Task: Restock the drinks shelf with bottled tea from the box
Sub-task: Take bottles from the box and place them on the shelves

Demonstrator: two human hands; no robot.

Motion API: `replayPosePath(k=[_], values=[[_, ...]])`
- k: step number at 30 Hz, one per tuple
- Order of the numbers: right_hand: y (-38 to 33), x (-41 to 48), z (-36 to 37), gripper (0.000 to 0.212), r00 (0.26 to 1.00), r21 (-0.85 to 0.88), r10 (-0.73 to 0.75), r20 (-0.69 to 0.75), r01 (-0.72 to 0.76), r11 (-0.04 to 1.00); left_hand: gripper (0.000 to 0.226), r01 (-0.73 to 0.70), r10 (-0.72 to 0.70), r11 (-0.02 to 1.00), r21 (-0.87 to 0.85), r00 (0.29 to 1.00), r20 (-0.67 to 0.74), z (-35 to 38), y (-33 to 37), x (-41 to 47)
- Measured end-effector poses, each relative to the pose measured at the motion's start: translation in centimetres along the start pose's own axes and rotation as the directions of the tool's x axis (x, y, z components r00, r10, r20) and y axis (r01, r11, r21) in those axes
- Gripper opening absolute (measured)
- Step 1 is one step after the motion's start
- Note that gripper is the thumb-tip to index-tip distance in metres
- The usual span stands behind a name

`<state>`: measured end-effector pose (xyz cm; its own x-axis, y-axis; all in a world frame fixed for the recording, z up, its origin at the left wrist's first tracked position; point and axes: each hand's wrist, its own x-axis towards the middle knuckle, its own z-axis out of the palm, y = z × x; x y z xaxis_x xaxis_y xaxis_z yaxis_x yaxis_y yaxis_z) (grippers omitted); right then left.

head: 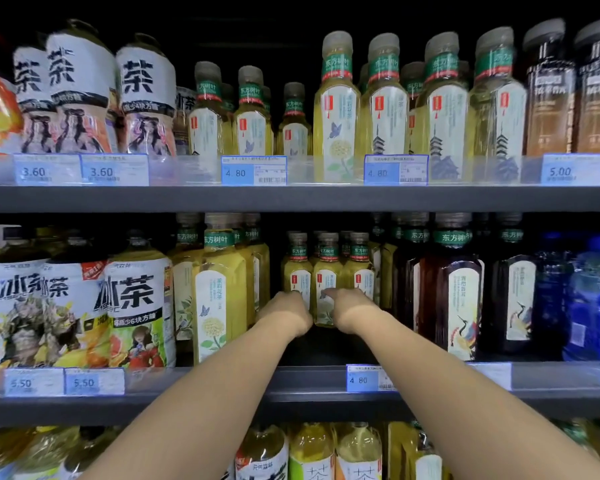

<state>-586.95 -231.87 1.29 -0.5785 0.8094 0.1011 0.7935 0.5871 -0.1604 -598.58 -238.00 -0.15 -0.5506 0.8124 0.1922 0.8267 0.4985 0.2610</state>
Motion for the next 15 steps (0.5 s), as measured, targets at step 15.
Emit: replayPosePath(k=[15], values=[[0.2, -2.9, -0.4, 0.061, 0.987, -0.208, 0.020, -0.158, -0.053, 0.977, 0.048, -0.047, 0.046, 0.998, 0.038, 0.998, 0.031, -1.3, 0.3, -2.2]])
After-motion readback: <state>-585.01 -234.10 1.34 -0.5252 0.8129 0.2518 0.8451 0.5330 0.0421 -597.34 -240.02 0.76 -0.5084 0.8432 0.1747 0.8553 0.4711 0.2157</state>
